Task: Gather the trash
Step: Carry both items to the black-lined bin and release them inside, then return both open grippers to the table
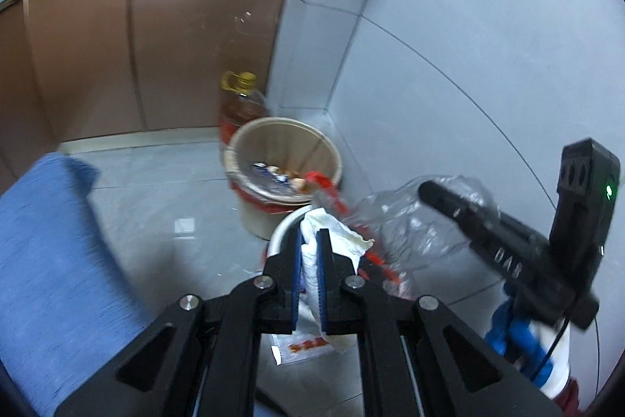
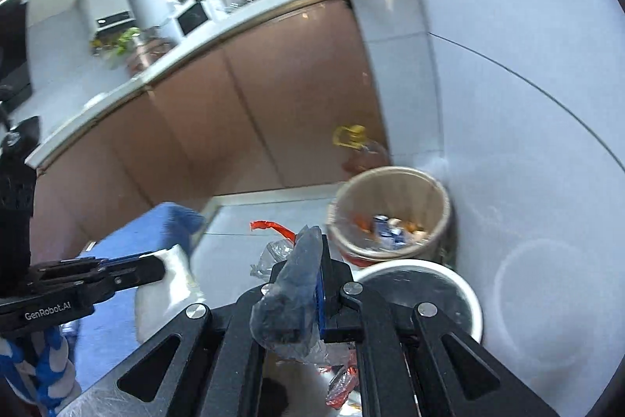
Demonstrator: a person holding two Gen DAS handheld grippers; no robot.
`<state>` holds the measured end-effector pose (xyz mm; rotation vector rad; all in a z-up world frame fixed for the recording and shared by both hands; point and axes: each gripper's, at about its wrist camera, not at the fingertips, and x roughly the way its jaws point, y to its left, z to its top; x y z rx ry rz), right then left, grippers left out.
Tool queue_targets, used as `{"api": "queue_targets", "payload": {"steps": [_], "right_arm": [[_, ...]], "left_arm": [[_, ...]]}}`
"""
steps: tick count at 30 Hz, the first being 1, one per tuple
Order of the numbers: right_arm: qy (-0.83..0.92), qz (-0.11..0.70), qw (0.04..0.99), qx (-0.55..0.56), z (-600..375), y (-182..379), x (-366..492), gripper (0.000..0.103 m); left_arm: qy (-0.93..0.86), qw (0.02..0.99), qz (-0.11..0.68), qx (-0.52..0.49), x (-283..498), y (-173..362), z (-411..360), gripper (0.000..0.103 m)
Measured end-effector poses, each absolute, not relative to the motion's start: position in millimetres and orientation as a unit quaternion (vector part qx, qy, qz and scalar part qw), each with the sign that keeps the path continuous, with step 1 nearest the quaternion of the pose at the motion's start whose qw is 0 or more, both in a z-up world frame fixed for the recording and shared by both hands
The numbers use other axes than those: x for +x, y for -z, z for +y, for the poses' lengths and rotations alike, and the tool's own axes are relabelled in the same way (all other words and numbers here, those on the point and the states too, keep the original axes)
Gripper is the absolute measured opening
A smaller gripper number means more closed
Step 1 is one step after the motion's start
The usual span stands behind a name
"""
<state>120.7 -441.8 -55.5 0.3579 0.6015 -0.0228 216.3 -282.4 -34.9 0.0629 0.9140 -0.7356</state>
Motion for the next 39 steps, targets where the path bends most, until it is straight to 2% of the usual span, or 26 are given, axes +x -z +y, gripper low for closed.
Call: {"api": "queue_targets", "payload": {"steps": [7, 9, 10, 11, 16, 18, 22, 25, 27, 29, 32, 39], "right_arm": [[0.065, 0.307, 0.935, 0.164, -467, 77, 124, 0.005], [0.075, 0.312, 0.934, 0.155, -468, 82, 124, 0.011], [0.079, 0.314, 0.934, 0.154, -468, 84, 125, 0.013], [0.083, 0.316, 0.933, 0.152, -469, 86, 124, 0.019], [0.096, 0.324, 0.93, 0.146, -470, 94, 121, 0.028], [0.099, 0.325, 0.929, 0.146, -469, 96, 120, 0.035], [0.099, 0.322, 0.929, 0.152, -465, 93, 117, 0.044], [0.1, 0.316, 0.932, 0.147, -456, 85, 113, 0.056], [0.099, 0.31, 0.935, 0.14, -447, 77, 109, 0.067], [0.098, 0.304, 0.938, 0.133, -437, 69, 104, 0.074], [0.094, 0.298, 0.941, 0.127, -424, 59, 99, 0.084], [0.094, 0.292, 0.946, 0.107, -392, 39, 83, 0.096]], "left_arm": [[0.348, 0.81, 0.472, 0.002, 255, 71, -328, 0.012], [0.352, 0.802, 0.482, -0.007, 262, 78, -335, 0.024], [0.352, 0.8, 0.486, -0.012, 264, 82, -337, 0.035], [0.353, 0.798, 0.489, -0.017, 266, 86, -342, 0.039], [0.36, 0.79, 0.495, -0.018, 266, 92, -346, 0.039], [0.357, 0.793, 0.493, -0.018, 262, 91, -340, 0.039], [0.343, 0.81, 0.476, -0.014, 256, 80, -320, 0.039], [0.326, 0.827, 0.458, -0.012, 248, 66, -302, 0.039], [0.314, 0.839, 0.444, -0.007, 241, 57, -291, 0.042], [0.301, 0.852, 0.429, -0.002, 234, 47, -278, 0.047], [0.282, 0.869, 0.406, 0.004, 220, 32, -259, 0.047], [0.24, 0.902, 0.359, 0.016, 184, 5, -215, 0.052]]}}
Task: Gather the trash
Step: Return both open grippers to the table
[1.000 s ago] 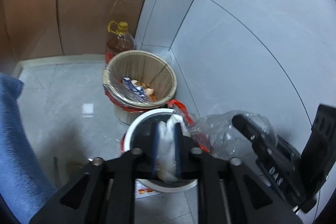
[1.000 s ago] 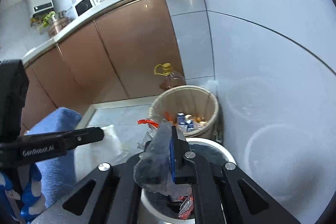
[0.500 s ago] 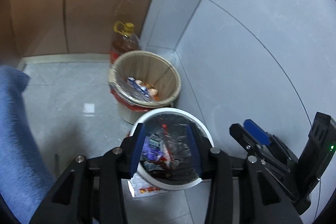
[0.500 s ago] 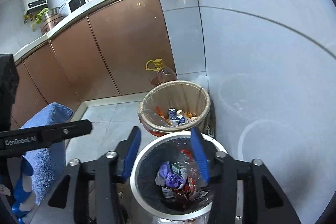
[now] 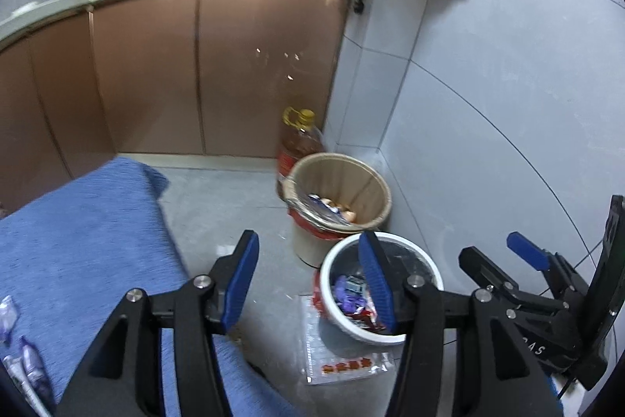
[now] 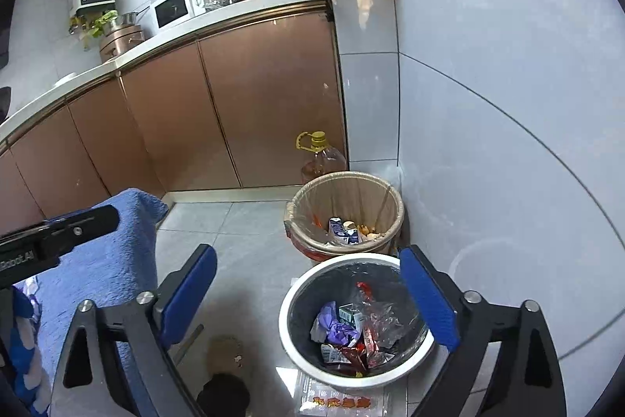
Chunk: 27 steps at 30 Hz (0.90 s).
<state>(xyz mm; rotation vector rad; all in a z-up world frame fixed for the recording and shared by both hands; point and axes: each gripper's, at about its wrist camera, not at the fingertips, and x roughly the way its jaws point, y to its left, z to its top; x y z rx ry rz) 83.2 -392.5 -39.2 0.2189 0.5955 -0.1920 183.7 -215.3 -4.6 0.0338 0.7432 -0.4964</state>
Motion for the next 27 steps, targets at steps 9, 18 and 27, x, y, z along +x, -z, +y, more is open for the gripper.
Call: {"api": "queue_targets", "payload": {"steps": [9, 18, 27], "right_arm": [[0.073, 0.287, 0.952, 0.081, -350, 20, 67, 0.103], [0.052, 0.269, 0.959, 0.065, -320, 0, 53, 0.103], [0.034, 0.237, 0.969, 0.062, -295, -14, 37, 0.103]], "left_arm": [[0.201, 0.925, 0.323, 0.018, 139, -15, -163, 0.055], [0.178, 0.942, 0.284, 0.018, 98, -32, -125, 0.059], [0.156, 0.955, 0.254, 0.012, 72, -40, -94, 0.059]]}}
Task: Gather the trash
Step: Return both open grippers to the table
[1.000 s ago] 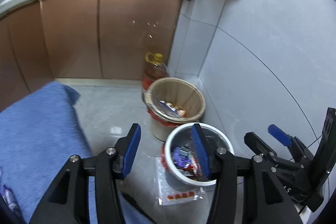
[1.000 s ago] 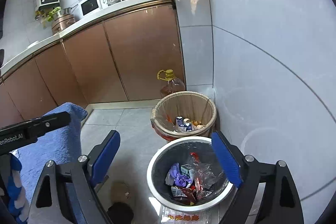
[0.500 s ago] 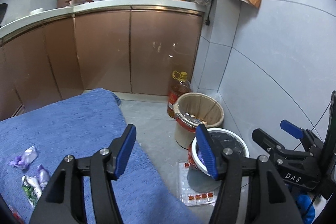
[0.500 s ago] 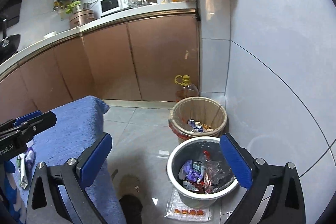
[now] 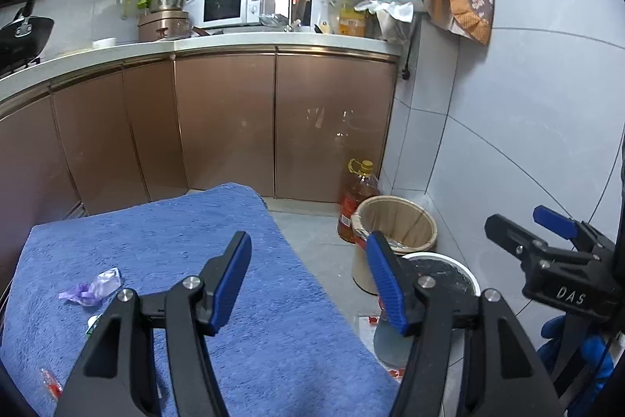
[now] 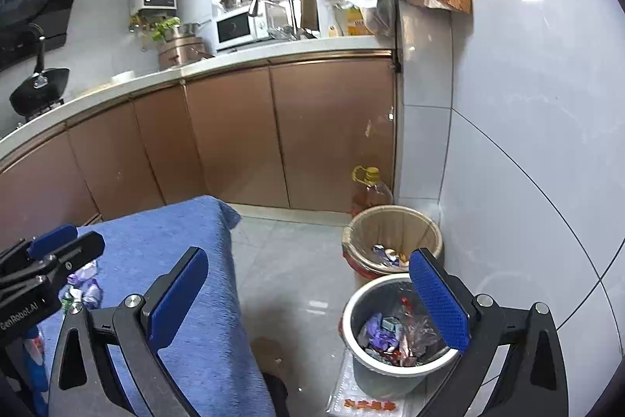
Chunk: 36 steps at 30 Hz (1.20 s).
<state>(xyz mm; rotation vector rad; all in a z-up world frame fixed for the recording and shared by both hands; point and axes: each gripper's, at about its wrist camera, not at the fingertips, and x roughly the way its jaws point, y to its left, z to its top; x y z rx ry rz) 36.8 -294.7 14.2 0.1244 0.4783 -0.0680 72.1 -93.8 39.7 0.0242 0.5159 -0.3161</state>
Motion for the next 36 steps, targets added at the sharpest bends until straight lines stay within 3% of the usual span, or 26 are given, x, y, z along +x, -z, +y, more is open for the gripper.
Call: {"api": "queue_targets", "payload": {"steps": [15, 19, 36], "right_arm": [[0.015, 0.233, 0.972, 0.018, -249, -30, 17, 0.103], [-0.001, 0.236, 0.972, 0.012, -235, -28, 13, 0.103], [-0.102, 0.259, 0.961, -0.013, -152, -26, 19, 0.103]], "left_arm": [[0.14, 0.963, 0.229, -0.004, 33, -49, -41, 0.06], [0.121, 0.967, 0.226, -0.009, 24, -49, -20, 0.067], [0.051, 0.965, 0.25, -0.061, -10, -18, 114, 0.067]]}}
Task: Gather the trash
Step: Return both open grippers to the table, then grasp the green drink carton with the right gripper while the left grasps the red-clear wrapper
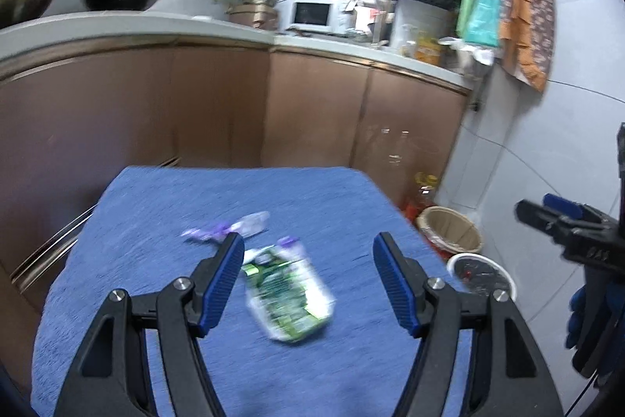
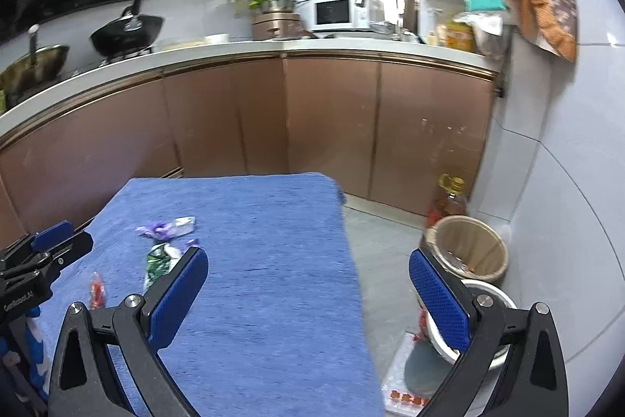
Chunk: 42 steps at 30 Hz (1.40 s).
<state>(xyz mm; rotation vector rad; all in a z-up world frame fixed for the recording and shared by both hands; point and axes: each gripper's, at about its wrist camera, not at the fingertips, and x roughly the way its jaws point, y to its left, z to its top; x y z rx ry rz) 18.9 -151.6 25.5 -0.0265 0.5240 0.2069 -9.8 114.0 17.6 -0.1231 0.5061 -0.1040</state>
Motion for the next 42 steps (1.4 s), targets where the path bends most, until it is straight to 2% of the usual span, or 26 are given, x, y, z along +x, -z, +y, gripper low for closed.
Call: {"api": "queue_targets", "payload": {"steps": [10, 15, 19, 22, 33, 42], "right_arm": [[-0.185, 0.31, 0.932, -0.005, -112, 7, 48, 0.103], [-0.252, 0.358, 0.899, 0.018, -88, 29, 69, 0.084], [-0.295, 0.39, 0.872, 0.019, -62, 46, 83, 0.078], [-0.32, 0.415, 0.851, 0.016, -40, 60, 98, 0.067], [-0.363, 0.485, 0.795, 0.027, -14, 107, 136, 0.045], [-0.397, 0.497, 0.771, 0.033, -1, 116, 140, 0.034]], "left_arm": [[-0.016, 0.947, 0.31, -0.082, -18, 29, 197, 0.067], [-0.01, 0.929, 0.357, -0.093, -12, 65, 198, 0.067], [-0.008, 0.922, 0.376, -0.088, -1, 79, 194, 0.067], [-0.013, 0.919, 0.384, -0.09, 8, 83, 197, 0.067], [-0.016, 0.905, 0.407, -0.125, 22, 110, 213, 0.066], [-0.01, 0.903, 0.409, -0.132, 25, 115, 215, 0.066]]}}
